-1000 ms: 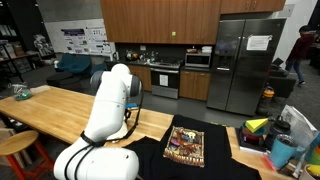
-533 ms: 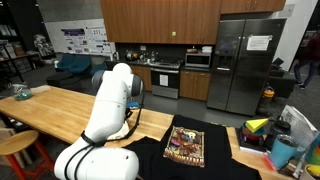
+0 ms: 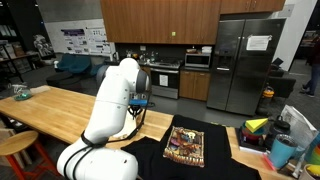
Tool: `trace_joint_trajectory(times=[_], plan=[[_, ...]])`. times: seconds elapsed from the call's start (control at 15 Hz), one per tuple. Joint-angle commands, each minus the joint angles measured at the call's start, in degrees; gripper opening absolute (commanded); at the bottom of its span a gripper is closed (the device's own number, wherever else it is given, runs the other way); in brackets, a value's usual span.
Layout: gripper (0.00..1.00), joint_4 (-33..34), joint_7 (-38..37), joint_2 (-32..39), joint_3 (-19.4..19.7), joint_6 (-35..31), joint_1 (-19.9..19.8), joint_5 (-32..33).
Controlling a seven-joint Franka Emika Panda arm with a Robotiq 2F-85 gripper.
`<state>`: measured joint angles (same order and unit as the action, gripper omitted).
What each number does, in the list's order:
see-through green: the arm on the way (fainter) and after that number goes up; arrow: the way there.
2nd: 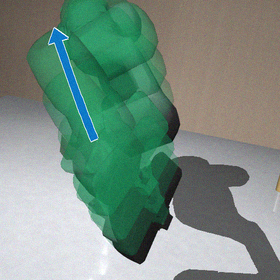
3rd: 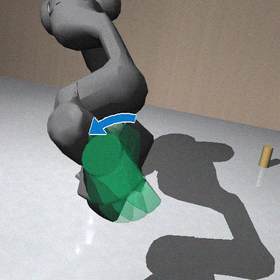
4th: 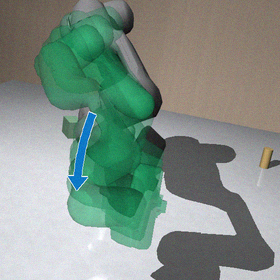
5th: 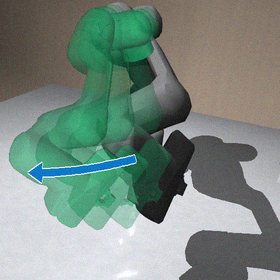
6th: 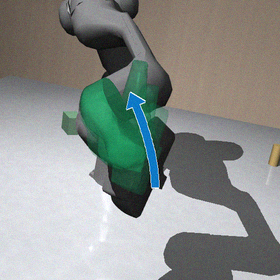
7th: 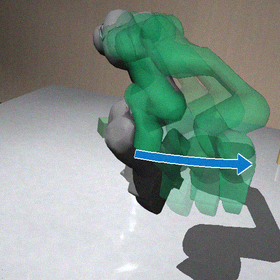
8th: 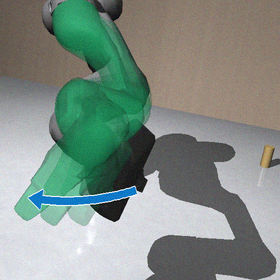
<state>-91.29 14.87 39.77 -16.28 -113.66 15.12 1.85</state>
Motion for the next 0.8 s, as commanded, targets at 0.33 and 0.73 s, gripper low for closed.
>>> trace_joint_trajectory(times=[0.33, 0.73], plan=[[0.63, -12.6, -12.5, -12.4, 3.7, -9.1, 0.2, -0.1], [1.00, -22.5, -9.8, -19.9, 1.2, -19.9, 1.6, 1.0]])
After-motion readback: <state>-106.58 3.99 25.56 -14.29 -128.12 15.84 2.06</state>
